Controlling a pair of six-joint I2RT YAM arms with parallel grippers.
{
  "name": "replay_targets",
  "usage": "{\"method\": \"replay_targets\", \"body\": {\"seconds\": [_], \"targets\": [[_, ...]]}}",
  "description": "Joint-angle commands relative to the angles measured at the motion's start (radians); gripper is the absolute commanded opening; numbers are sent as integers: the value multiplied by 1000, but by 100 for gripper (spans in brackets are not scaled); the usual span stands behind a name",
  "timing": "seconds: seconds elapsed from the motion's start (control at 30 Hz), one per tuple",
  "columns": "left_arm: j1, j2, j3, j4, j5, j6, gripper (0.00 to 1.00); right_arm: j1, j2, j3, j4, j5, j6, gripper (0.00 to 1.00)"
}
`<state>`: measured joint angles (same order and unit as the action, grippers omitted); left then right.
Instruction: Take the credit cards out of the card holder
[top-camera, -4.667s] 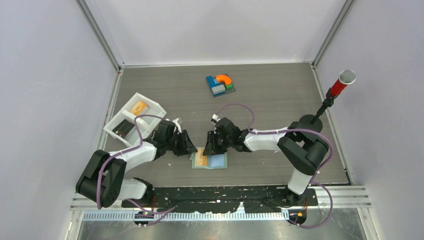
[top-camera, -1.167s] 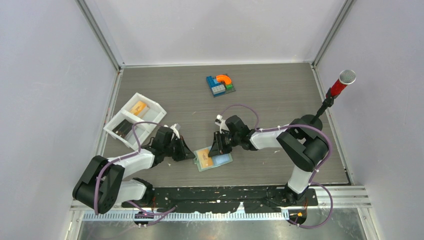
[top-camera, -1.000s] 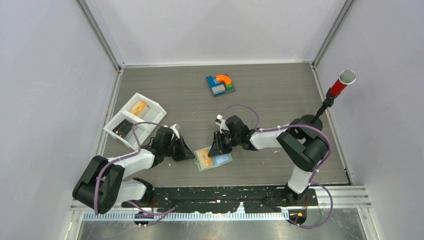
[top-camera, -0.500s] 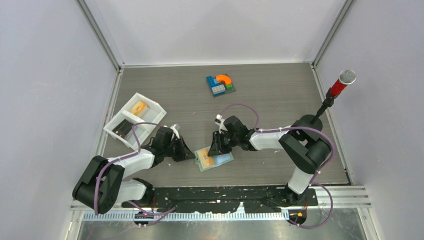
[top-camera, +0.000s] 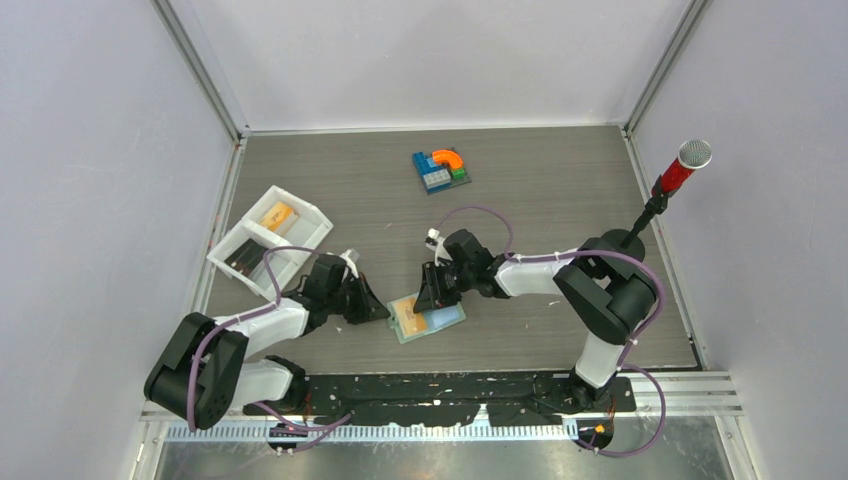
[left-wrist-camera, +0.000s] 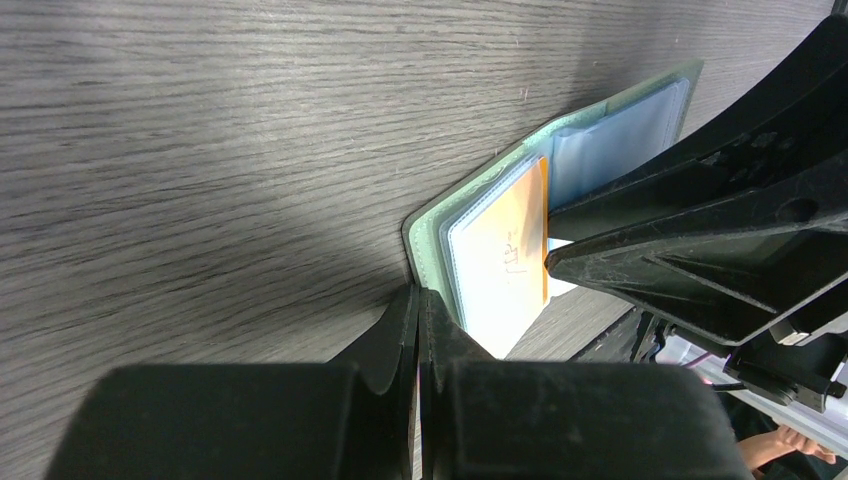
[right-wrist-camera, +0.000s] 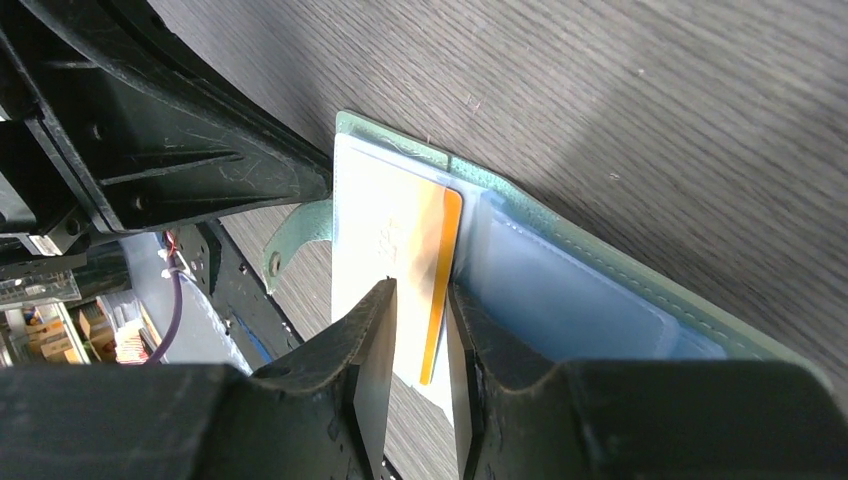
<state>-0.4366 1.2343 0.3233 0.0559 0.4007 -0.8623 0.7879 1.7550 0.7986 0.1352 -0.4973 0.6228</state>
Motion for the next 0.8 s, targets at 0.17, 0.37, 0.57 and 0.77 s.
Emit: {"method": "replay_targets", "body": {"seconds": [0.17, 0.37, 0.57, 0.77], "targets": [[-4, -19, 19, -7, -5, -11, 0, -13, 10, 17, 3, -14, -8, 26], [-4, -19, 20, -5, -5, -9, 0, -31, -16, -9, 59, -50, 9, 9], [-4, -33, 83, -129, -23, 61, 0, -120, -81, -93, 133, -111, 0, 5], [-2, -1, 156, -200, -15, 126, 0, -151, -119, -102, 83, -130, -48, 5]]}}
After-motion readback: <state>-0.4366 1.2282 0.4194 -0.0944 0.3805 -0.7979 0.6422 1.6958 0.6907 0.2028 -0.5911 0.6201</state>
